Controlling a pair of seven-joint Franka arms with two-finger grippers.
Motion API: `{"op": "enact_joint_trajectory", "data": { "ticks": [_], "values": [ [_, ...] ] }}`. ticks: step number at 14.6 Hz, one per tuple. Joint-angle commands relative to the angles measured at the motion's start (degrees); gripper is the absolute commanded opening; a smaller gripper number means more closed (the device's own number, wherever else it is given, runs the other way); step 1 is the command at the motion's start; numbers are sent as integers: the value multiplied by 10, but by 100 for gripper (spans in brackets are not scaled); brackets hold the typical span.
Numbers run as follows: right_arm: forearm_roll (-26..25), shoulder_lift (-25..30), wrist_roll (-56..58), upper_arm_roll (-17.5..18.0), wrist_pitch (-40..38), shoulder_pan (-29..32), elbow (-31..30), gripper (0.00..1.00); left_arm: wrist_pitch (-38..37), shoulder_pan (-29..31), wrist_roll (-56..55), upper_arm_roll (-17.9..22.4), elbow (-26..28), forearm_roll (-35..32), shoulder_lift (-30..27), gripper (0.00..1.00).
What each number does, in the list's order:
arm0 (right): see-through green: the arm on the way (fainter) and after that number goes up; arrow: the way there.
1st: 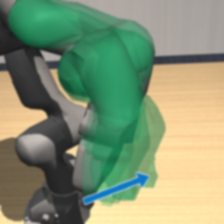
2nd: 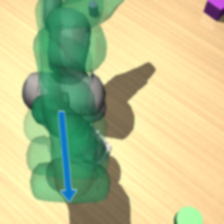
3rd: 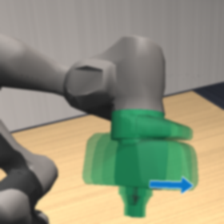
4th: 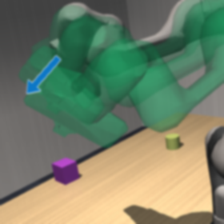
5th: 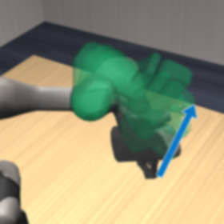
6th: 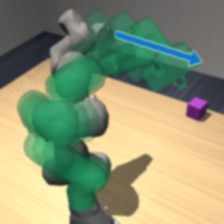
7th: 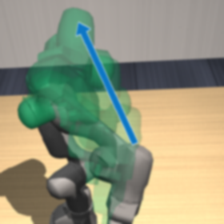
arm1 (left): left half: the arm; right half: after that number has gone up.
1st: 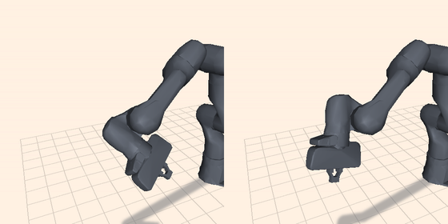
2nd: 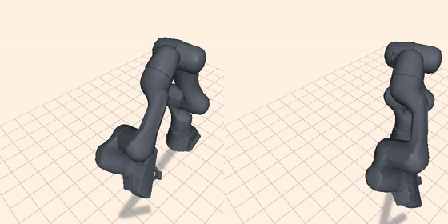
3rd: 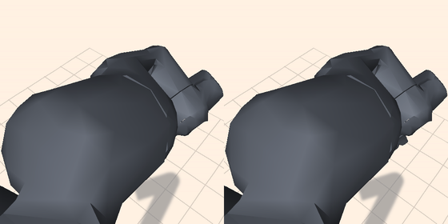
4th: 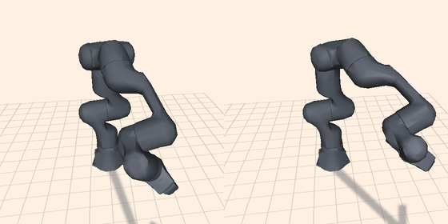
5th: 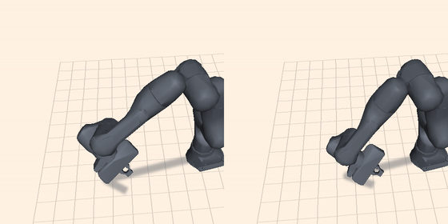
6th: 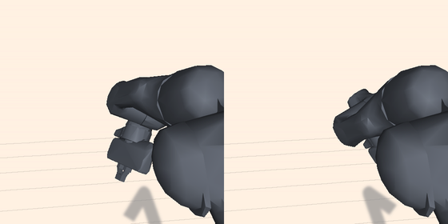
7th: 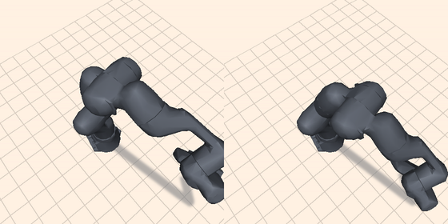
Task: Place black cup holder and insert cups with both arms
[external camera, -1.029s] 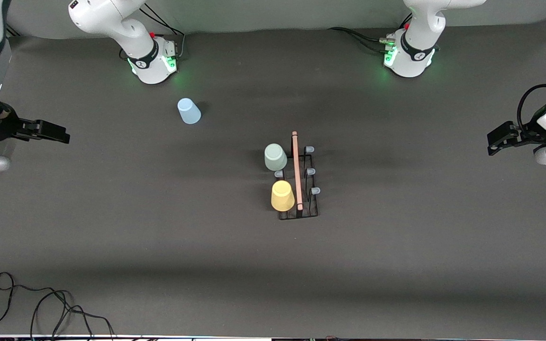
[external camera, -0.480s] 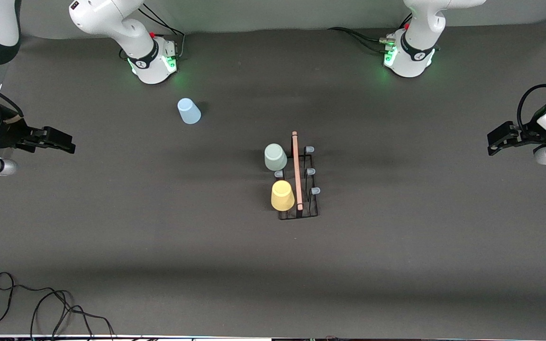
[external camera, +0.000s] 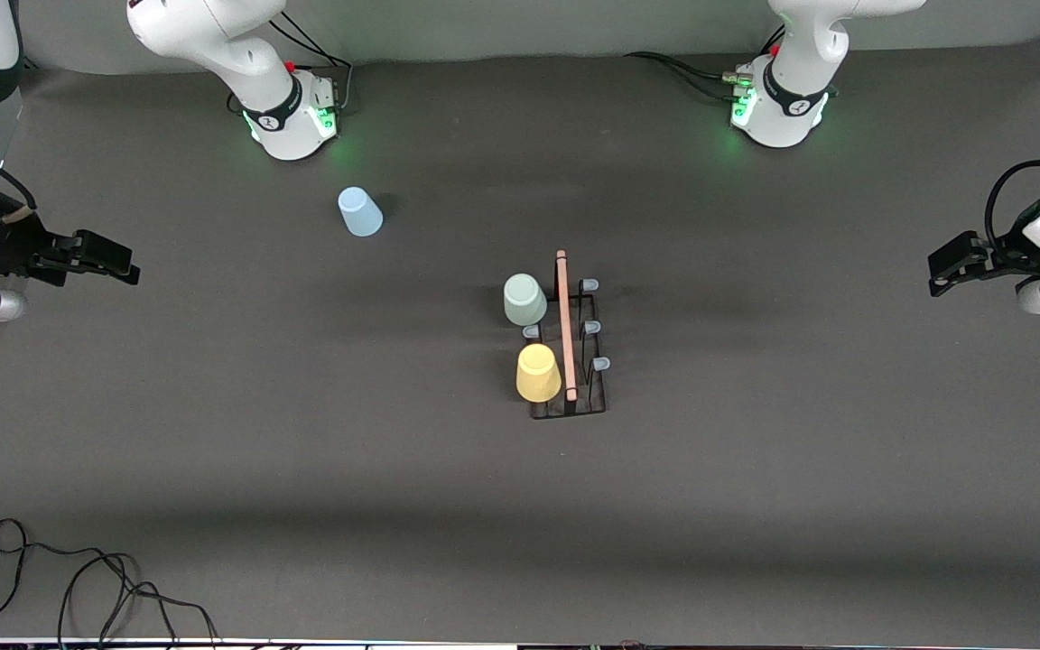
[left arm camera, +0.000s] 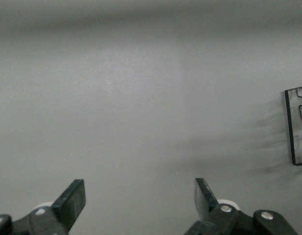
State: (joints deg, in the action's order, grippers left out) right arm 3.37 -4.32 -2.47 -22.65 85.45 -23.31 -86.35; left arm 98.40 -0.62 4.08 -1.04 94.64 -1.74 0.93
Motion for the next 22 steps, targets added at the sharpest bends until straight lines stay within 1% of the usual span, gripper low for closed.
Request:
{"op": "enact_joint_trajectory", "data": {
  "ticks": [1, 2, 3, 5, 6, 7, 11, 16, 22],
  "values": [
    [-15, 26, 7, 97, 14, 92, -27, 99, -8, -6, -10, 2, -5, -8, 1, 99],
    [-16, 33, 6, 130, 15, 126, -34, 99, -7, -6, -10, 2, -5, -8, 1, 99],
    [-16, 37, 6, 149, 21, 145, -41, 99, -7, -6, -10, 2, -5, -8, 1, 99],
    [-17, 39, 7, 158, 30, 159, -47, 99, -6, -5, -10, 3, -5, -8, 1, 99],
    [-21, 39, 7, 181, 30, 176, -47, 99, -7, -5, -10, 2, -5, -8, 2, 99],
    [-27, 39, 7, 192, 30, 187, -45, 99, -6, -6, -10, 2, -5, -8, 2, 99],
    [-29, 39, 6, 194, 30, 191, -44, 99, -7, -6, -10, 2, -5, -8, 3, 99],
    [-29, 41, 6, 210, 29, 207, -44, 100, -5, -5, -9, 2, -5, -8, 3, 99],
    [-29, 39, 6, 208, 27, 201, -44, 100, -7, -4, -7, 2, -5, -8, 3, 99]
  ]
}}
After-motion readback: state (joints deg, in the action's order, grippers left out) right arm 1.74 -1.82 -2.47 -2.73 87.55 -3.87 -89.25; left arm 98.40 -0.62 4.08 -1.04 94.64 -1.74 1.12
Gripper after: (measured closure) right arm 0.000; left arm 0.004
